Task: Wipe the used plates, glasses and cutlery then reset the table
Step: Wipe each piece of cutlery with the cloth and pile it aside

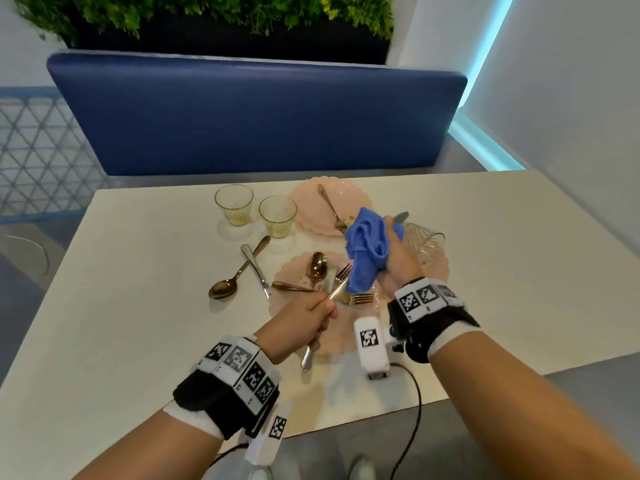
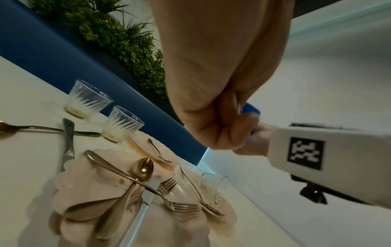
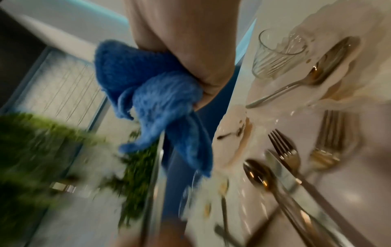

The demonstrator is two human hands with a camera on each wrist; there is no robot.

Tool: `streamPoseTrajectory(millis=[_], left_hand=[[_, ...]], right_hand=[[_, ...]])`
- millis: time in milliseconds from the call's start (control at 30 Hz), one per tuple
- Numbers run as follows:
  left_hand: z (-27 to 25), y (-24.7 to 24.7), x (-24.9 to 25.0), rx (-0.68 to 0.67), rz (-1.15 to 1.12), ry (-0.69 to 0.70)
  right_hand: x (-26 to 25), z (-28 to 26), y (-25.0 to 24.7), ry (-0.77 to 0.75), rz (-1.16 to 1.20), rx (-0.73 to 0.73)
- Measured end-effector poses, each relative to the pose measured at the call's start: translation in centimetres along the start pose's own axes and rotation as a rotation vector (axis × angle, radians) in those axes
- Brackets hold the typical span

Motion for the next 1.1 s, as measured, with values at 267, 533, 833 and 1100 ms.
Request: streamPoseTrajectory(millis=[267,533,833,1100], left_hand=[[3.0,3.2,0.2,0.143,-0.23,-0.058],[4.7,1.3,2.5,0.159,-0.372,0.022],[1.8,-3.2,-2.3,0.502,-0.454,-0.006],[-4.4,-10.8,-7.7,0.787,-0.569,-0.13]], right_hand=[[2.2,-2.7,-0.8,0.095,-0.253,-0.237],[2.8,-4.2,0.6,0.104,-0.606,-0.529],[8.3,-5.6,3.8,0.161,-0.85,-0.702],[10.1,-6.1,6.4,0.264,-1.12,-0.852]])
Point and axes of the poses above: each hand's wrist, its own z-axis towards the middle knuckle, its own y-axis out of the palm, x = y × z, the point moved 8 cm from there along z, towards the middle knuckle, and after that the axes turned 4 degrees about y, right-handed, at the moved point
